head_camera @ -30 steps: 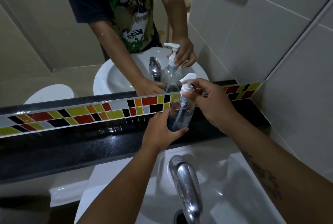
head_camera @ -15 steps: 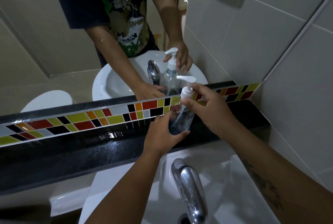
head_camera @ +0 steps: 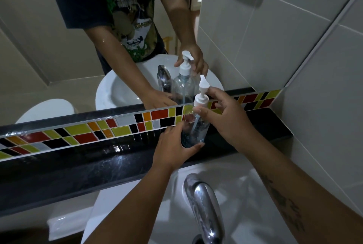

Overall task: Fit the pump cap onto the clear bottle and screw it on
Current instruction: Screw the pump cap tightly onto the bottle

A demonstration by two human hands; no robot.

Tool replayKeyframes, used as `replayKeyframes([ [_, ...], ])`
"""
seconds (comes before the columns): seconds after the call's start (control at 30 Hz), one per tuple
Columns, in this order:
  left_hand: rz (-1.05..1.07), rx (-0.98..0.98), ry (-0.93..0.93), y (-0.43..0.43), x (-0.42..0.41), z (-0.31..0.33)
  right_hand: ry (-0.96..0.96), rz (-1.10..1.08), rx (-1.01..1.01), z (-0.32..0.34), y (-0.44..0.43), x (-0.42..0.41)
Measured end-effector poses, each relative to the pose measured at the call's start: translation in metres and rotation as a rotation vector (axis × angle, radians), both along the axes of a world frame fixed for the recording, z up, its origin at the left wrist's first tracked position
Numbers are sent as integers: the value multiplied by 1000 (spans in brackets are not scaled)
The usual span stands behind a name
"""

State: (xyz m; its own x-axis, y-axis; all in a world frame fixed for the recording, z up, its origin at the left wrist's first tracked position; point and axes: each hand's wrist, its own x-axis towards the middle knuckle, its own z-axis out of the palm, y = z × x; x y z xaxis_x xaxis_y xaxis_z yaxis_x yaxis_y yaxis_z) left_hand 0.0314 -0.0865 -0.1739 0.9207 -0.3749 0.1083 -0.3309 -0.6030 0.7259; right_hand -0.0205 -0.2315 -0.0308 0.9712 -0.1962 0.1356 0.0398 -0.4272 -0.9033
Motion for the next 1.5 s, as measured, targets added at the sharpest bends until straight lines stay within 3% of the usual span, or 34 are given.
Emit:
replayKeyframes([
  [0.1,-3,-1,-2,0,1,-1,8,16,52,-1,-2,0],
  [0.37,3,13,4,0,0,-1,-129,-197,135,-10,18,8],
  [0.67,1,4,4,0,0,-1,14,1,145,-6,0,4],
  [0.97,2,3,-2,0,-2,1,-105,-143,100,-8,13,12],
  [1.2,10,11,-8,0,-1,0,9,47,72,-4,-5,3],
  [1.5,9,15,9,-1,-1,0,-97,-163,74,-6,12,12],
])
